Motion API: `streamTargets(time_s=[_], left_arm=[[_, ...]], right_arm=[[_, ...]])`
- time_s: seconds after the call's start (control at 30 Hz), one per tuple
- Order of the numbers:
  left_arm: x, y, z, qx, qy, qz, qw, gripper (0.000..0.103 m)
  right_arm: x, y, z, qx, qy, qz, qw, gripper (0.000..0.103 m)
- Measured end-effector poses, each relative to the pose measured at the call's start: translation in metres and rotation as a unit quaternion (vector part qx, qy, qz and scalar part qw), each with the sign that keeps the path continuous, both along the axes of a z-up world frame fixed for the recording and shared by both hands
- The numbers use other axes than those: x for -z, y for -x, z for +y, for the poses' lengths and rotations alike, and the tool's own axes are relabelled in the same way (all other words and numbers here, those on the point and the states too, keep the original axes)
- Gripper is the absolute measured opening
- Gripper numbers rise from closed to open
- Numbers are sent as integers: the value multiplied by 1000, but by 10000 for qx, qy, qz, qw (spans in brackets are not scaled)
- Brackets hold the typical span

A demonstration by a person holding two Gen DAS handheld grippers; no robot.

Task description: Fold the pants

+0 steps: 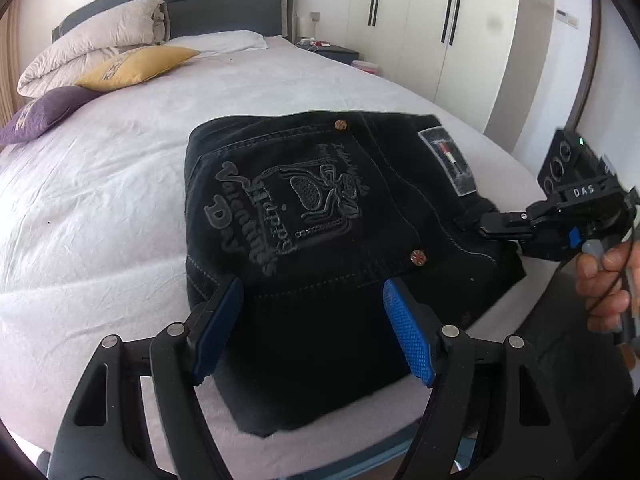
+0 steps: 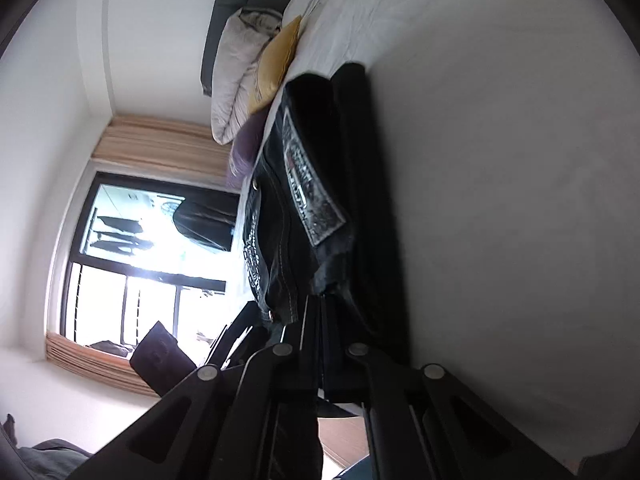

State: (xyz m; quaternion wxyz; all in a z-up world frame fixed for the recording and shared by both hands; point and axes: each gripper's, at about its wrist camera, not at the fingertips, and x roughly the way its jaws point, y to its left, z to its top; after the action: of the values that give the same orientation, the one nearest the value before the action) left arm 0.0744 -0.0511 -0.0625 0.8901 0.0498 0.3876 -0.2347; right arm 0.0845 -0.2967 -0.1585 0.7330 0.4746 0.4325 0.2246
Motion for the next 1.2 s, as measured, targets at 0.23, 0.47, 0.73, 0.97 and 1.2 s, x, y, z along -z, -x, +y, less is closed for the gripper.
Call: streamTargets(time_s=[0.23,0.47,0.73,0.97,1.2], left_arm=[[-63,-17,29,-101,361,-363,9986,71],[-60,-129,4,-18,52,151,9999,71],[6,-158,5,-421,-83,736,9964,78],[-25,-106,51,-713,396,708,9942,79],[7,-79,69,-727,737,1665,9806,82]], right_arm=[[-72,-10,-8,37,313,-728,9968,64],[-79,-110,36,-404,208,-784,9959,69],[-25,-101,-8,219,298,-270,9990,52],[-55,-43,-41,331,642,-203,9972,92],[-33,-38,-33,-131,753,279,9967,94]])
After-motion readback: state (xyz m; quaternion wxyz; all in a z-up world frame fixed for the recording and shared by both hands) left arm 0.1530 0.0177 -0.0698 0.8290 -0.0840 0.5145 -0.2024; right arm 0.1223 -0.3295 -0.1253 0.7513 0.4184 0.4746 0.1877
